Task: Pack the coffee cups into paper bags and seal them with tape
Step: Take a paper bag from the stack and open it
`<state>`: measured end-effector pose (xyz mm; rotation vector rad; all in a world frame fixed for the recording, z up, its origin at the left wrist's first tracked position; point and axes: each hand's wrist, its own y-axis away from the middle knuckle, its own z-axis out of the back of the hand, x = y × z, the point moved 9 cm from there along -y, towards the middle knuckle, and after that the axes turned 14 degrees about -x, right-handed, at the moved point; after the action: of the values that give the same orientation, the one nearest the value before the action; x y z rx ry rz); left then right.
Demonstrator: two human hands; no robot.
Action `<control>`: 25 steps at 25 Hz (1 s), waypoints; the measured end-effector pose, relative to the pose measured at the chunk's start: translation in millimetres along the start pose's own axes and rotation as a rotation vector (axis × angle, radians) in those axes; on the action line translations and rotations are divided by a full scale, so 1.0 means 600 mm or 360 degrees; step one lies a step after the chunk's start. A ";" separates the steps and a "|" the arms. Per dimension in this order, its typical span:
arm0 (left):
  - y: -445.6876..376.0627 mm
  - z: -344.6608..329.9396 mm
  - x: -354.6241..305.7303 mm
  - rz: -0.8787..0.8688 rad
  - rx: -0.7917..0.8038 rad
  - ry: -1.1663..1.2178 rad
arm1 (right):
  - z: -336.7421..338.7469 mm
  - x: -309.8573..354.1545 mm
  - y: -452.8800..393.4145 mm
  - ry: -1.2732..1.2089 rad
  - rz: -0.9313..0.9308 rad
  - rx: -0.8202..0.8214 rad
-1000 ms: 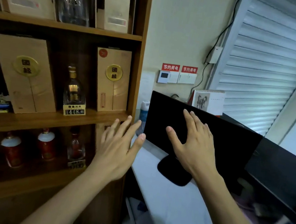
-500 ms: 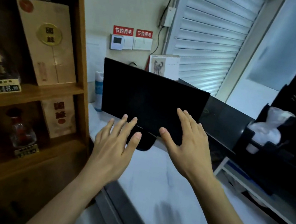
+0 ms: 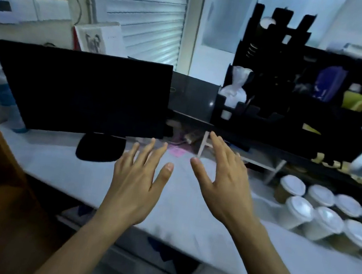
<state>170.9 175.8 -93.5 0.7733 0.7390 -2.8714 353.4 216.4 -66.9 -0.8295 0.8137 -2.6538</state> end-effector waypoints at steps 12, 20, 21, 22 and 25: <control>0.100 -0.146 -0.307 -0.0744 0.0556 0.0329 | 0.279 -0.186 0.203 0.0454 -0.0653 -0.0392; 0.239 -0.185 -0.524 -0.1129 0.0749 0.0539 | 0.472 -0.265 0.365 0.0678 -0.0987 -0.0562; 0.261 -0.188 -0.546 -0.1155 0.0778 0.0556 | 0.496 -0.275 0.387 0.0711 -0.1018 -0.0581; 0.285 -0.191 -0.572 -0.1182 0.0800 0.0577 | 0.522 -0.285 0.413 0.0741 -0.1055 -0.0603; 0.363 -0.192 -0.649 -0.1298 0.0830 0.0626 | 0.602 -0.309 0.495 0.0805 -0.1165 -0.0680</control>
<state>604.3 18.9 -83.7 1.3993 0.3663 -3.7842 733.4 -113.3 -74.6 -0.6212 1.4719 -3.4820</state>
